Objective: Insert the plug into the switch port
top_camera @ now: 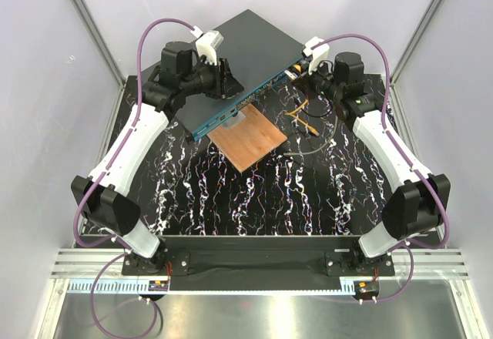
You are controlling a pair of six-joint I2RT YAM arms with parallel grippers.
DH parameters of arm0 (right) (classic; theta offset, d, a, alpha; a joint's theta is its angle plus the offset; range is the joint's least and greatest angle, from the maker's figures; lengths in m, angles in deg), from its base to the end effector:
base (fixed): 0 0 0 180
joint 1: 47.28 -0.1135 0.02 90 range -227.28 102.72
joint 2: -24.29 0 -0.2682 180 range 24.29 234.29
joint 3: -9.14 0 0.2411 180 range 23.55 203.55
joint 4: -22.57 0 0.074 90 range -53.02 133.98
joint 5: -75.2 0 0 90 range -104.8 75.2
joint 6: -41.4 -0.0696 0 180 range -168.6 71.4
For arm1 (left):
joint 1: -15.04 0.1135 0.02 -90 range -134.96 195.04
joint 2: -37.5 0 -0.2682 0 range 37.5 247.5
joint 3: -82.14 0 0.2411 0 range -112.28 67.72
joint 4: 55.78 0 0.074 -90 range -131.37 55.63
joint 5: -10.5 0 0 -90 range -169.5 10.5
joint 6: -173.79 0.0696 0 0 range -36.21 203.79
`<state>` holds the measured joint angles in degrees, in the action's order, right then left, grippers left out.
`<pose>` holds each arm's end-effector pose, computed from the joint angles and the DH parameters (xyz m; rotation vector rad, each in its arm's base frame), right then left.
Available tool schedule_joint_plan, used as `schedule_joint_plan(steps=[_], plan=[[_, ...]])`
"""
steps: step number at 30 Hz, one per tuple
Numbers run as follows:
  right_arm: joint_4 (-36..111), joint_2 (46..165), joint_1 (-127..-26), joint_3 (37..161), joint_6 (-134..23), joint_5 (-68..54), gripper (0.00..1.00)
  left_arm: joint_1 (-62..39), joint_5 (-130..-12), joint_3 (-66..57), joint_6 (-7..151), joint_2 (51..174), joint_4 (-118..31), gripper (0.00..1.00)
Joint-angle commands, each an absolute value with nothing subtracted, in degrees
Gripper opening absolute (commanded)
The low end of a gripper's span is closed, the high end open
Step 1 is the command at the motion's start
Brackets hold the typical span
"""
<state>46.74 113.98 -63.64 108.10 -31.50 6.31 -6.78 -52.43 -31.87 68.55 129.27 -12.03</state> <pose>0.3679 0.1341 0.3848 -0.7680 1.6558 0.3277 0.3391 -0.1699 0.4230 0.4377 1.9588 -0.8806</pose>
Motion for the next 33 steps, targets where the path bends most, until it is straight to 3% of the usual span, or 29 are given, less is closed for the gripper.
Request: schedule_joint_plan(steps=[1,33], plan=[[45.77,113.32,-64.77,111.35,-31.38,5.6,0.0,-6.84,-50.94,-32.56,68.68,129.35,-15.62,0.44],[44.02,113.59,-66.17,113.37,-32.78,5.77,0.0,-6.84,-50.76,-32.65,68.85,129.7,-15.8,0.44]])
